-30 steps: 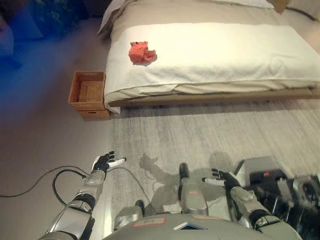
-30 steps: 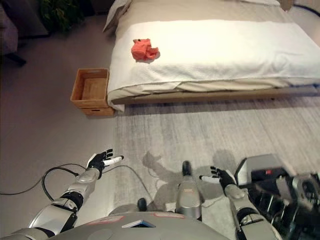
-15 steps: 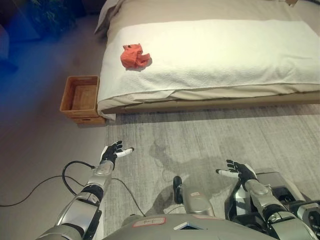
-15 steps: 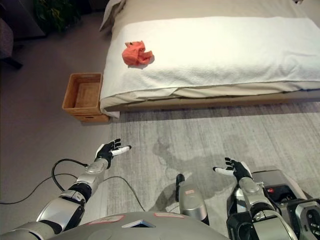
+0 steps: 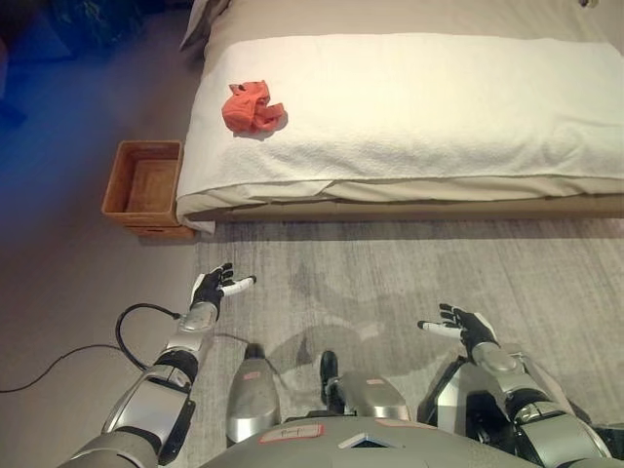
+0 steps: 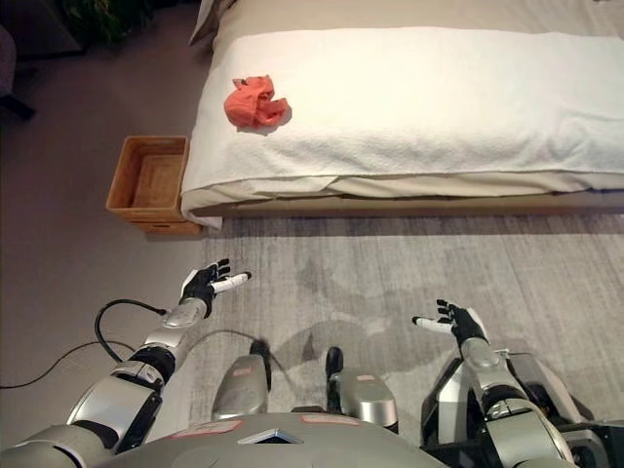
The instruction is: Put the clothes on the bed into the basket.
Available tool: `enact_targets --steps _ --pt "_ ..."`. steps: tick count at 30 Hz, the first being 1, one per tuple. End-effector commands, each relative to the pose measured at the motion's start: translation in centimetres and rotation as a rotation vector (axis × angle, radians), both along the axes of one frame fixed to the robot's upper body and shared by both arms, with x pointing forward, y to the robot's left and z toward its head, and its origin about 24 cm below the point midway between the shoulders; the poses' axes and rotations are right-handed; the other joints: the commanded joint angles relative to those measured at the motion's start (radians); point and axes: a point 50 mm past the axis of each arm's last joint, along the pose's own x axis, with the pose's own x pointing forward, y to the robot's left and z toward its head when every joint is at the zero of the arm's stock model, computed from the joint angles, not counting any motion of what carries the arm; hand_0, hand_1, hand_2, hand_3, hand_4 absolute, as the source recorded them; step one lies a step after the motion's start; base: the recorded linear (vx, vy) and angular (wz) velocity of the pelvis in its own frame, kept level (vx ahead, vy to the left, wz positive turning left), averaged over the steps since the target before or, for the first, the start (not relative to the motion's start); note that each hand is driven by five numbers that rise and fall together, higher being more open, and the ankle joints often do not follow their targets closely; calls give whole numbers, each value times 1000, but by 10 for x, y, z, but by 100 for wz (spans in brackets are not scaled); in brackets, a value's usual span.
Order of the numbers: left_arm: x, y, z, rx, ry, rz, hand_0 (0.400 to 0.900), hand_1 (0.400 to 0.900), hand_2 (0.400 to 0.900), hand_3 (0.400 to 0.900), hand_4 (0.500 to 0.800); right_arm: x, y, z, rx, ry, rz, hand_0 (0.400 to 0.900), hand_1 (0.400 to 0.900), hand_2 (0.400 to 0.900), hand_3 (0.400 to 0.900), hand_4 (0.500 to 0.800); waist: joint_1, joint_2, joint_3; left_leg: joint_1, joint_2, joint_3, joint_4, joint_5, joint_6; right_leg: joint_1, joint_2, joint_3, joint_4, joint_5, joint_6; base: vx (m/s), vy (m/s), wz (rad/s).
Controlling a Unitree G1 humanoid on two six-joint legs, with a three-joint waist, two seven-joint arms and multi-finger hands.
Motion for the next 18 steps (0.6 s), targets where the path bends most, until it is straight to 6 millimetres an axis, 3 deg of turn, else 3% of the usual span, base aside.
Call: enact_targets --steps 1,5,8,11,13,14,15,17,18 --pt "25 12 30 19 -175 0 900 900 900 900 800 -5 -22 11 -67 -47 -22 900 900 900 900 800 30 14 -40 -29 -6 -39 -121 158 40 30 -7 175 66 -23 133 384 120 -68" --pt "13 23 25 28 -158 40 900 900 900 900 800 0 -19 12 -62 -53 21 900 900 900 900 800 69 30 -54 -40 12 -95 -261 176 26 100 10 260 77 -89 134 375 111 -70" --pt "10 29 25 26 -160 72 900 900 900 900 800 5 -13 13 -52 -61 53 900 900 900 900 800 85 34 -68 -56 25 -73 -272 181 19 162 -1 308 69 -131 139 364 184 -56" --pt "7 33 26 34 -168 72 900 900 900 900 800 8 -4 10 -38 -50 87 900 900 900 900 800 107 30 -99 -54 27 -43 -250 203 27 224 -59 333 50 -169 161 372 322 -47" --pt "10 33 31 46 -186 56 900 900 900 900 800 11 0 10 -24 -62 93 900 900 900 900 800 110 20 -119 -59 10 -5 -208 201 37 233 -114 336 67 -158 192 359 378 -42" --pt "14 34 35 65 -203 36 900 900 900 900 800 17 3 12 -19 -78 101 900 900 900 900 800 118 4 -131 -54 -14 27 -161 163 60 184 -170 328 159 -31 233 278 275 -49" --pt "13 34 35 65 -203 35 900 900 900 900 800 17 3 12 -18 -77 101 900 900 900 900 800 120 0 -134 -56 -16 31 -158 159 61 181 -173 331 160 -33 234 273 274 -54" --pt "15 32 37 67 -213 14 900 900 900 900 800 23 7 13 -13 -85 122 900 900 900 900 800 116 -2 -125 -19 -37 54 -151 124 85 109 -197 334 282 122 260 268 285 -10" --pt "15 31 37 74 -212 0 900 900 900 900 800 20 9 11 -6 -71 121 900 900 900 900 800 111 8 -122 35 -65 58 -164 94 109 60 -211 315 381 244 248 270 295 2"
